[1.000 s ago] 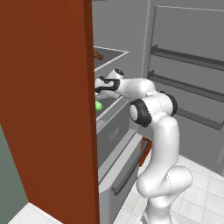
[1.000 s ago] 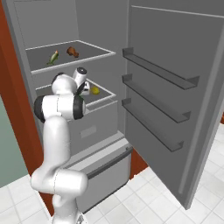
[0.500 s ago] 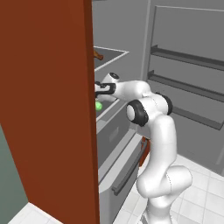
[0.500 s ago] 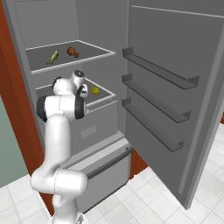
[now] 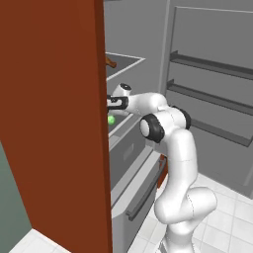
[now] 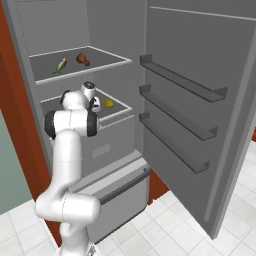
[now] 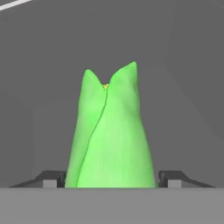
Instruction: Gather the lemon and corn from the fridge and place them on a tray on the dining counter. Then gather the chicken drumstick and fish from the fridge and place them on the other tray.
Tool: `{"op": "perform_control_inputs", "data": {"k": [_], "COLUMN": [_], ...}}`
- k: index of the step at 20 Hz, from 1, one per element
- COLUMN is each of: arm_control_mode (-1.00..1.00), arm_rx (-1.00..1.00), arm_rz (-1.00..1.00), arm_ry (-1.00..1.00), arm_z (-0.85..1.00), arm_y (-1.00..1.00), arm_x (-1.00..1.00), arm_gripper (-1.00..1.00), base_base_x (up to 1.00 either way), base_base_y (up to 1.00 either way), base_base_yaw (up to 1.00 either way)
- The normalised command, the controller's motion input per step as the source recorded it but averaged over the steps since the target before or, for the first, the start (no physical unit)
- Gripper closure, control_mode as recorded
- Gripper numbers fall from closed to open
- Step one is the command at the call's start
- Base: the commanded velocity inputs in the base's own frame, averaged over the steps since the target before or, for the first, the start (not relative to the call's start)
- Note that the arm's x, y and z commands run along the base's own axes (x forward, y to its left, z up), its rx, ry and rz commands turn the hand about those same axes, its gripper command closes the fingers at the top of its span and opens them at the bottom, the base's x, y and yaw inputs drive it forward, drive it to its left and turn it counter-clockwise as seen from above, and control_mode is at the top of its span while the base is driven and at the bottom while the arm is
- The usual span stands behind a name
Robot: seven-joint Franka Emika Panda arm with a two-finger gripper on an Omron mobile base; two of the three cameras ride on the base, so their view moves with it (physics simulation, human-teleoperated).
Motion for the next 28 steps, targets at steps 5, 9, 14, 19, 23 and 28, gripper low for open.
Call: {"op": "perform_control_inputs", "data": {"k": [5,9,14,19,23,28], "arm_control_mode": [-1.0,-1.0,-1.0,-1.0,-1.0,-1.0], "arm_rx": [-0.01,0.05,0.08,0.04,0.0,0.01], "arm_rz": [0.0,-0.05,-0.07,-0.09,-0.1,-0.08], "arm_ry": [-0.02,-0.08,-0.14,-0.22,-0.1,-0.02], "arm_z": [-0.19,-0.04,0.0,0.58,0.77,0.72], "arm_y": [0.02,-0.36,-0.57,-0.28,-0.18,-0.26], "arm_x": [-0.31,-0.62,-0.86,-0.83,-0.8,-0.83], "arm_gripper": [1.0,1.0,1.0,1.0,1.0,1.0], "base_base_x": [0.0,0.0,0.0,0.0,0.0,0.0], "base_base_y": [0.0,0.0,0.0,0.0,0.0,0.0], "base_base_yaw": [0.0,0.0,0.0,0.0,0.0,0.0]}}
